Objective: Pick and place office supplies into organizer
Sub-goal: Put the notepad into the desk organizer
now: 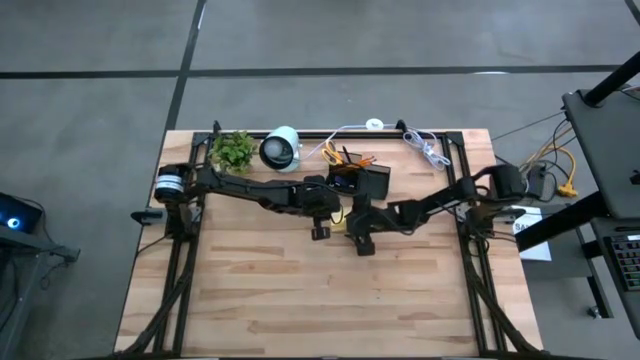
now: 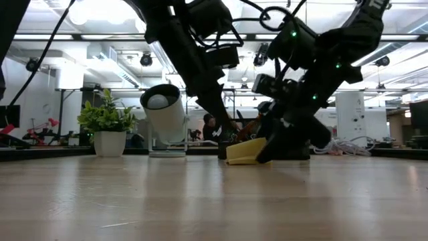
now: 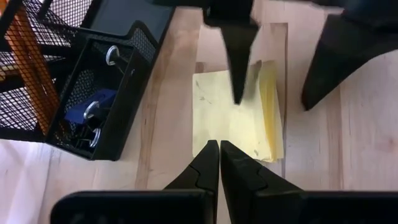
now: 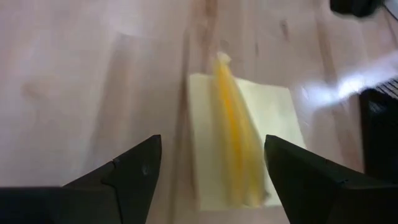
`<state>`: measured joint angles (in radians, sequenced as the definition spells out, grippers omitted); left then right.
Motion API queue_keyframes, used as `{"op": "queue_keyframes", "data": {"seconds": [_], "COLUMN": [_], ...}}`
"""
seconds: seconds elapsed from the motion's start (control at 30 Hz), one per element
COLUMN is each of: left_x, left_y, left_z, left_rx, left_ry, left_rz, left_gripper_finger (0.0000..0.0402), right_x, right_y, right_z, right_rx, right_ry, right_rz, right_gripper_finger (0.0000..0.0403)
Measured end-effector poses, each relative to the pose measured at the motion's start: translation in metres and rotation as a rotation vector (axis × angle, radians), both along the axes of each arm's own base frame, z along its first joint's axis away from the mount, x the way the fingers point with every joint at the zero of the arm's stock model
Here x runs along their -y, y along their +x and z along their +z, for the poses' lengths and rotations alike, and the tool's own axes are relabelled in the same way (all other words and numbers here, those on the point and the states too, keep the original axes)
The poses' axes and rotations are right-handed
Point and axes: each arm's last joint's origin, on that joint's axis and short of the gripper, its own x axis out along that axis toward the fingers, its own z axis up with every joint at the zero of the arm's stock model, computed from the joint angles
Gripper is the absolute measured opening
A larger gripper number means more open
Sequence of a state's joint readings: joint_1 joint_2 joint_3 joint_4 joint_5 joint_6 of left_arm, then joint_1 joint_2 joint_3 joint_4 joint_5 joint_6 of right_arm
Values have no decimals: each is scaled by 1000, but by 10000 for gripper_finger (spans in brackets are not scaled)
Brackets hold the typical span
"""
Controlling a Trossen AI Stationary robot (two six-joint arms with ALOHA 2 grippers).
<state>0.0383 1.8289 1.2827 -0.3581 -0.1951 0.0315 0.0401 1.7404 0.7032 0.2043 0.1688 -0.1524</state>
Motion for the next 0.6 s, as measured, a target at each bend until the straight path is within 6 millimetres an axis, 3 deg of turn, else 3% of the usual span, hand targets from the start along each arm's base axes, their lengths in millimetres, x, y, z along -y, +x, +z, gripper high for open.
{"op": "queue_keyframes", "data": {"seconds": [0.4, 0.6], "left_x": [0, 0], "left_y": [-3, -4], "left_z": [12, 12], "left_rx": [32, 34], "left_ry": [1, 0], "left_rz": [2, 2], "left_gripper_finger": [0, 0], "right_x": [20, 31], "right_y": [3, 1], "right_z": [-6, -7], "right_rx": [-28, -40], "right_ry": [-7, 46], "right_rz": [-32, -4], "right_gripper_finger": [247, 193]}}
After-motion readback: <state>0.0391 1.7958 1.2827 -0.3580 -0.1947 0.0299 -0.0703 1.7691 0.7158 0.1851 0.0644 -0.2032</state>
